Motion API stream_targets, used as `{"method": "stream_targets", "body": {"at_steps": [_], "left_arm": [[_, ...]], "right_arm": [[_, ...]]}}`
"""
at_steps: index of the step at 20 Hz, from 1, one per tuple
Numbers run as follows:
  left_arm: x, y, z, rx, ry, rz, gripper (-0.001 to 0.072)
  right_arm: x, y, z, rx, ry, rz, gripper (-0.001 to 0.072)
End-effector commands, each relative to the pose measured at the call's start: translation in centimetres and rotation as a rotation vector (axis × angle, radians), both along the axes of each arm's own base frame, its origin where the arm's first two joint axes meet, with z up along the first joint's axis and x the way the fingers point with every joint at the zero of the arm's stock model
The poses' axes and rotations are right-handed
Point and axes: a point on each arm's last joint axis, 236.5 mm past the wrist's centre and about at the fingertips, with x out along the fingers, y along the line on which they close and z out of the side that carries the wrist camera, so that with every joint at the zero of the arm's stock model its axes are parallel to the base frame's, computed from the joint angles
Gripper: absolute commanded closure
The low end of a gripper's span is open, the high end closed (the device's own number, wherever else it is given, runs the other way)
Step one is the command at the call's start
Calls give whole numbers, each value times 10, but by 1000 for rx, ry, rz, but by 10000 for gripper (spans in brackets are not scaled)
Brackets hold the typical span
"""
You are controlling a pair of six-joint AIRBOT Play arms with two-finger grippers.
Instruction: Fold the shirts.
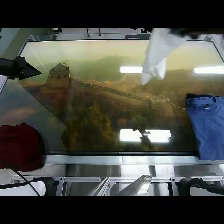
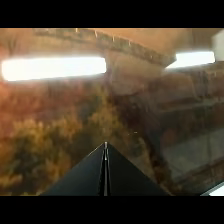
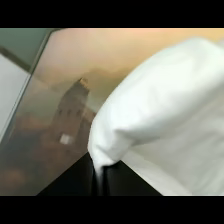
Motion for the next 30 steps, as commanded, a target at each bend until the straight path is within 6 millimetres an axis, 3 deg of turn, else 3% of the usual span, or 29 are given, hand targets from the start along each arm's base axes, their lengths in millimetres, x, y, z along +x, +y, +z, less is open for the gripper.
{"method": "stream_targets", "body": {"at_steps": [1,5,8,11,13,15,17,18,21,23,26,28,30], "left_arm": [[-5,-2,-1,-16,33,6,705],[-16,-7,-4,-28,81,-18,705],[-17,-7,-4,-38,95,-4,705],[-16,-13,-4,-39,97,-12,705],[-13,-22,-6,-38,92,-25,705],[-9,-31,-11,-39,95,-41,705],[-8,-41,-20,-44,119,-66,705],[-8,-46,-26,-48,134,-81,705],[-8,-62,-43,-57,181,-123,705],[-8,-72,-54,-62,207,-147,705],[-14,-82,-67,-67,251,-195,705],[-17,-85,-71,-69,268,-218,705],[-17,-88,-71,-65,258,-235,705]], "right_arm": [[-44,-90,39,-108,-8,-242,695],[-89,-162,73,-152,-56,-423,694],[-98,-204,77,-163,-58,-534,693],[-75,-235,50,-153,-1,-578,693],[-42,-256,33,-119,-5,-612,693],[-10,-270,29,-34,-50,-636,694],[2,-285,20,-4,-48,-676,694],[0,-294,5,15,13,-705,694],[-31,-318,-48,48,251,-826,696],[-66,-334,-73,20,361,-918,696],[-141,-350,-111,-9,526,-1068,696],[-188,-342,-137,-22,599,-1096,696],[-245,-335,-175,-1,683,-1188,695]]}}
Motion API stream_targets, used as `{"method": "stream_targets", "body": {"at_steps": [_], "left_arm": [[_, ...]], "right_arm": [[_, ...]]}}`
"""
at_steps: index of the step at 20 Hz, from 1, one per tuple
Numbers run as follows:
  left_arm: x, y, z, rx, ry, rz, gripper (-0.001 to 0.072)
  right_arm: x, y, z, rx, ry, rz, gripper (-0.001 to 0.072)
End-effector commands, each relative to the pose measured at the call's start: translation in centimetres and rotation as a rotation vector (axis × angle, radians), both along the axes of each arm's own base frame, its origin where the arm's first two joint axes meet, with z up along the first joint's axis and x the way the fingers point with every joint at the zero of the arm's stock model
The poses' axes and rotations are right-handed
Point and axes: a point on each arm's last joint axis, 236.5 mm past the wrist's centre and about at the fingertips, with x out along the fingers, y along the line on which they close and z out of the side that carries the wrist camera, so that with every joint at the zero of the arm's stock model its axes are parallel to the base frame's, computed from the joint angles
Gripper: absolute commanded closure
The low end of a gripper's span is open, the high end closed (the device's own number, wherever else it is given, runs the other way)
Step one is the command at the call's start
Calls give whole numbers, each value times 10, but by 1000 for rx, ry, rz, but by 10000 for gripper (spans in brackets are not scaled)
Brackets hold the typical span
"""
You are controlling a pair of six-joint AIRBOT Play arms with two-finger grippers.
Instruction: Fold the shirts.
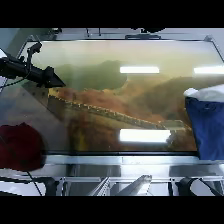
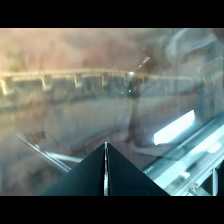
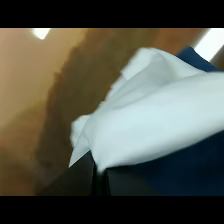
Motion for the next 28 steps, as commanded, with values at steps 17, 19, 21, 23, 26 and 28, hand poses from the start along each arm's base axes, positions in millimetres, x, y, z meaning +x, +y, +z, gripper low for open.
{"method": "stream_targets", "body": {"at_steps": [17,19,21,23,26,28], "left_arm": [[17,-20,86,-61,-239,-55,705],[19,-27,123,-87,-338,-45,705],[5,-31,135,-99,-346,-41,705],[-21,-35,126,-113,-291,-30,706],[-81,-52,94,-135,-169,-31,706],[-126,-67,68,-144,-114,-31,706]], "right_arm": [[-91,68,-61,90,-139,50,494],[-50,113,-17,145,-329,210,696],[-35,153,-11,168,-349,351,693],[-35,198,-22,180,-290,514,693],[-52,279,-45,252,-222,778,693],[-74,321,-75,279,-146,926,693]]}}
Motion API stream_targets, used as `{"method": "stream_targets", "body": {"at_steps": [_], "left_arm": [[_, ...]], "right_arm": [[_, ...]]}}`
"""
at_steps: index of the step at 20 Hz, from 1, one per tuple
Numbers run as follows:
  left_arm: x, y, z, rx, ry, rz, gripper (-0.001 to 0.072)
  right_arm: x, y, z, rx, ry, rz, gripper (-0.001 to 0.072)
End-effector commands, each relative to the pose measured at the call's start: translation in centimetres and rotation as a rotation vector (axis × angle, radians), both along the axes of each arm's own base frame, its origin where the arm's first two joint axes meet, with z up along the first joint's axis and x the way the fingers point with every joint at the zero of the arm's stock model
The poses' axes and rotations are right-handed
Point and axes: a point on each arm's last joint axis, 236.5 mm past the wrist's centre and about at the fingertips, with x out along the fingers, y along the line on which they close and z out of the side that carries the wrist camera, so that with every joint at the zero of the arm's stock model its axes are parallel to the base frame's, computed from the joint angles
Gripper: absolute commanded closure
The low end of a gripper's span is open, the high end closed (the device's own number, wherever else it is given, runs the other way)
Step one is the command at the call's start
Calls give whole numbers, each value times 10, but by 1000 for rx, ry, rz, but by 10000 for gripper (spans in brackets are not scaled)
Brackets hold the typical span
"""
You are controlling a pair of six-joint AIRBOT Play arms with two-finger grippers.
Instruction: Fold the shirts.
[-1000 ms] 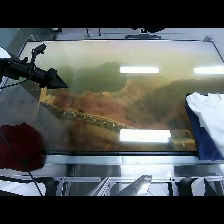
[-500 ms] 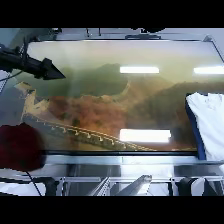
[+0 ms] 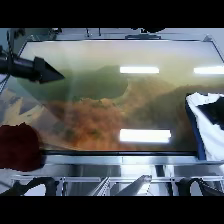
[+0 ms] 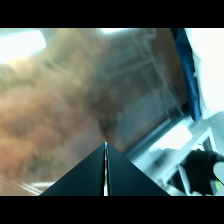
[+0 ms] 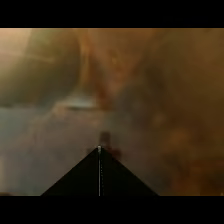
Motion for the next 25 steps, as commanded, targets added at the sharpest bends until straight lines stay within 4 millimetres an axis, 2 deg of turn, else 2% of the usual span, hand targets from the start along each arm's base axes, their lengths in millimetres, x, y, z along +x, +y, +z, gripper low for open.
{"method": "stream_targets", "body": {"at_steps": [1,3,4,6,9,12,25], "left_arm": [[-72,-24,-41,-21,83,8,706],[-102,-34,-66,-23,103,22,706],[-115,-38,-76,-22,118,15,706],[-136,-43,-89,-21,137,-4,706],[-147,-45,-93,-20,128,-4,706],[-146,-44,-91,-20,112,3,705],[-145,-44,-91,-19,107,9,704]], "right_arm": [[-39,81,-41,6,71,294,693],[-59,106,-67,14,117,380,693],[-65,112,-73,14,126,405,693],[-67,119,-73,14,119,427,693],[-71,121,-73,31,136,431,692],[-94,135,-69,113,215,483,692],[-94,138,-65,135,213,483,693]]}}
